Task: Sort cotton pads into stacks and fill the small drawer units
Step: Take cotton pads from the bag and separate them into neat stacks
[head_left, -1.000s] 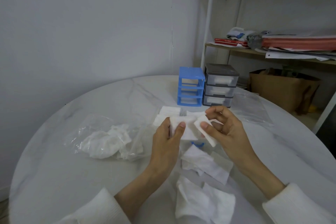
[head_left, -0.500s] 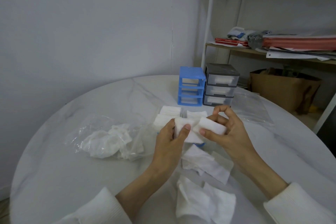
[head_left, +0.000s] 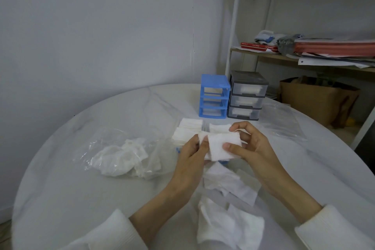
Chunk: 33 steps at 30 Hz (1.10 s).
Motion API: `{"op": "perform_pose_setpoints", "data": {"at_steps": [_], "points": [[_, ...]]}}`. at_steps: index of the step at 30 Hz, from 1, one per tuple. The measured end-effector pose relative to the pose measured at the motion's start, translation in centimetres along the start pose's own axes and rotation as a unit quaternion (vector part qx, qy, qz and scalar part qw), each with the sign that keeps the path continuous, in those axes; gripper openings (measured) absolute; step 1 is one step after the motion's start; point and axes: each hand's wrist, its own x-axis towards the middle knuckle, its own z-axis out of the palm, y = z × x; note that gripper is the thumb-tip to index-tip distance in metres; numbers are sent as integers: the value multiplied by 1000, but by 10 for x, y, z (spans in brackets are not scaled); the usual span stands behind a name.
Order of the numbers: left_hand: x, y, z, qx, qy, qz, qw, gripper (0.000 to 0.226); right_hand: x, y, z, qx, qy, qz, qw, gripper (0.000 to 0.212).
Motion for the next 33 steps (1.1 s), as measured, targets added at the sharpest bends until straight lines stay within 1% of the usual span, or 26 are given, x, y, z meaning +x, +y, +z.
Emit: {"op": "perform_pose_setpoints", "data": {"at_steps": [3, 6, 8, 11, 16, 20, 27, 33], "points": [[-1, 1, 1, -24, -12, -2, 1000, 25, 0, -1, 0, -21, -16, -12, 1000, 19], [-2, 5, 2, -49, -17, -11, 999, 27, 2, 2, 0, -41, 4, -20, 999, 16], [-1, 5, 2, -57, -11, -12, 998, 27, 3, 3, -1, -58, 26, -26, 998, 18], [0, 4, 2, -73, 4, -12, 997, 28, 3, 3, -3, -77, 30, -37, 996, 22], [1, 4, 2, -69, 8, -17, 997, 26, 1, 3, -4, -149, 18, -55, 987, 41], [0, 4, 2, -54, 4, -12, 998, 27, -1, 1, -4, -190, 15, -82, 978, 42], [-3, 5, 2, -29, -11, 9, 999, 30, -6, -4, 0, -266, 5, -139, 954, 37], [-7, 9, 2, -14, -16, 25, 999, 31, -7, -3, 0, -294, 9, -170, 941, 43]]}}
